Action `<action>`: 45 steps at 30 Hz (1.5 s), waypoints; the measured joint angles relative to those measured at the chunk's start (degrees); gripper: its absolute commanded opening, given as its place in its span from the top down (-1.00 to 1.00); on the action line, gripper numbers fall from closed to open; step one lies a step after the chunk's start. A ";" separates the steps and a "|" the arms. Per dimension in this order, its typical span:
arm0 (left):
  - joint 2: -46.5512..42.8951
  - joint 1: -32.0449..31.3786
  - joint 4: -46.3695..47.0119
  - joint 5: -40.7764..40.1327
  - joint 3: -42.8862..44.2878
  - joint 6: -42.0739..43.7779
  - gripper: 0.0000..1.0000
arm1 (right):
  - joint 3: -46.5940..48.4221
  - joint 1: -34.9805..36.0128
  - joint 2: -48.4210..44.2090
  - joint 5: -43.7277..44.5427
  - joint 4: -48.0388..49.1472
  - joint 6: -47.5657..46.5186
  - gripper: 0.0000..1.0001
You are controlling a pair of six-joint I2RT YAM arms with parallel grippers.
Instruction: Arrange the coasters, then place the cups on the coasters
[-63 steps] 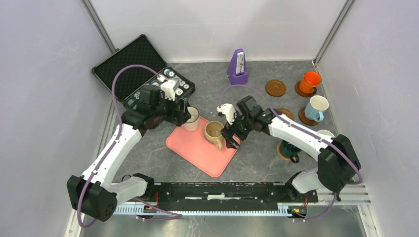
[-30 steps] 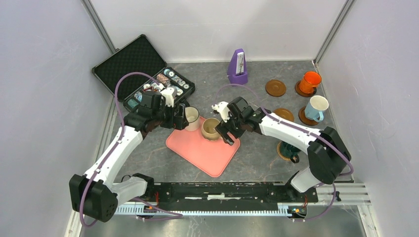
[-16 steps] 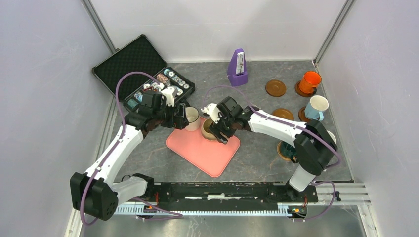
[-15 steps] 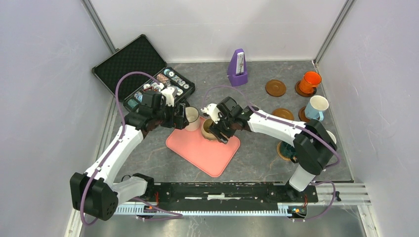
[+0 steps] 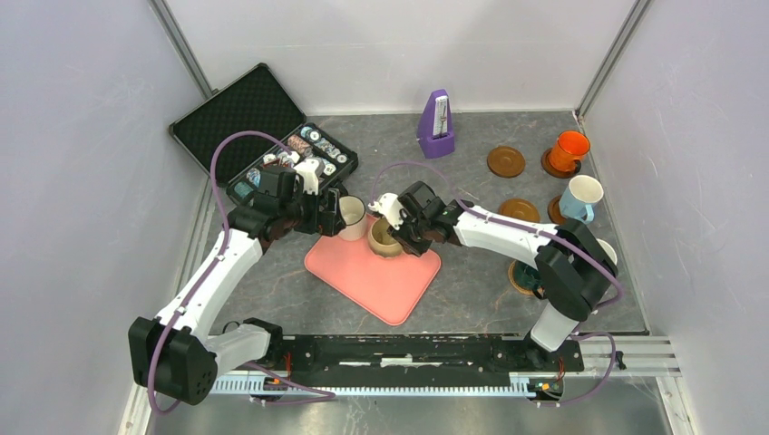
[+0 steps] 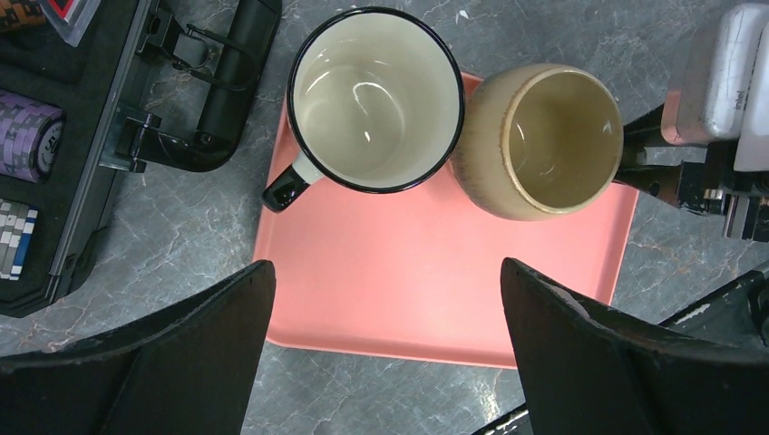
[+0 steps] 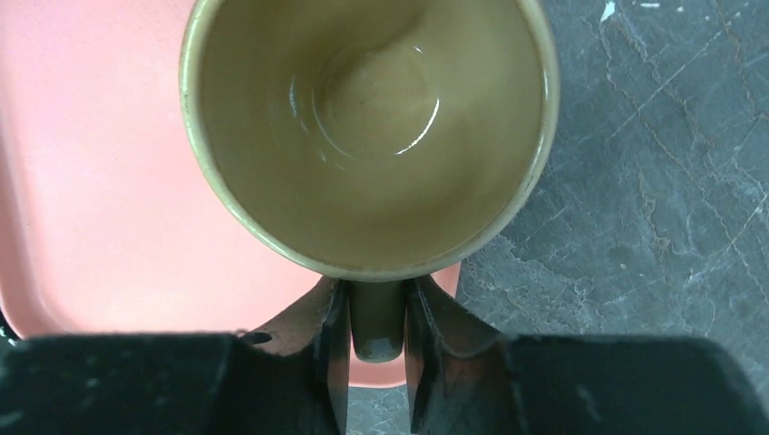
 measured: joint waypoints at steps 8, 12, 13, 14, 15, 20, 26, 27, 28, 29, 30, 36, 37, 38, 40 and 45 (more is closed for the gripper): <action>0.00 0.02 0.48 0.00 0.00 0.00 -1.00 | -0.20 0.00 -0.42 0.17 0.07 -0.48 1.00; 0.00 0.02 0.87 0.09 -0.02 0.00 -1.00 | -1.70 -0.96 -3.74 1.03 -1.29 -0.92 1.00; 0.00 0.02 0.94 0.15 -0.02 0.00 -1.00 | -2.14 -1.68 -5.03 1.16 -1.97 -1.01 1.00; 0.00 0.04 1.03 0.17 -0.02 0.00 -1.00 | -2.45 -2.58 -6.45 1.33 -2.58 -1.07 1.00; 0.00 0.04 1.07 0.17 -0.02 0.00 -1.00 | -2.62 -3.56 -7.74 1.62 -3.08 -1.07 1.00; 0.15 0.04 2.32 0.28 -0.04 -0.04 -1.00 | -4.09 -10.91 -15.34 3.06 -2.95 -0.37 1.00; 1.29 0.04 3.74 0.57 -0.04 -0.09 -1.00 | -10.16 -21.66 -25.11 5.49 -2.38 1.09 1.00; 1.44 0.04 3.89 0.66 -0.04 -0.13 -1.00 | -11.34 -23.04 -26.45 6.21 -2.40 1.27 1.00; 1.62 0.04 4.07 0.72 -0.04 -0.42 -1.00 | -12.31 -24.17 -27.50 7.02 -2.51 1.49 1.00; 1.84 0.04 4.33 0.79 -0.04 -0.85 -1.00 | -13.46 -25.57 -28.57 7.80 -2.54 1.73 1.00; 2.16 0.04 4.68 0.96 -0.04 -1.29 -1.00 | -14.47 -27.08 -29.35 8.37 -2.56 2.01 1.00; 4.02 0.04 5.38 2.25 -0.04 -2.43 -1.00 | -17.42 -36.39 -30.47 9.92 -3.06 2.58 1.00; 4.24 0.04 5.46 2.32 -0.04 -2.45 -1.00 | -17.51 -38.07 -30.45 10.27 -3.26 2.58 1.00; 4.50 0.04 5.62 2.40 -0.04 -2.47 -1.00 | -17.55 -39.54 -30.47 10.64 -3.23 2.58 1.00; 4.79 0.04 5.77 2.69 -0.04 -2.56 -1.00 | -17.57 -42.16 -30.42 11.37 -3.06 2.67 1.00; 5.14 0.04 6.29 3.26 -0.02 -3.23 -1.00 | -17.73 -46.88 -28.89 12.00 -2.05 4.11 1.00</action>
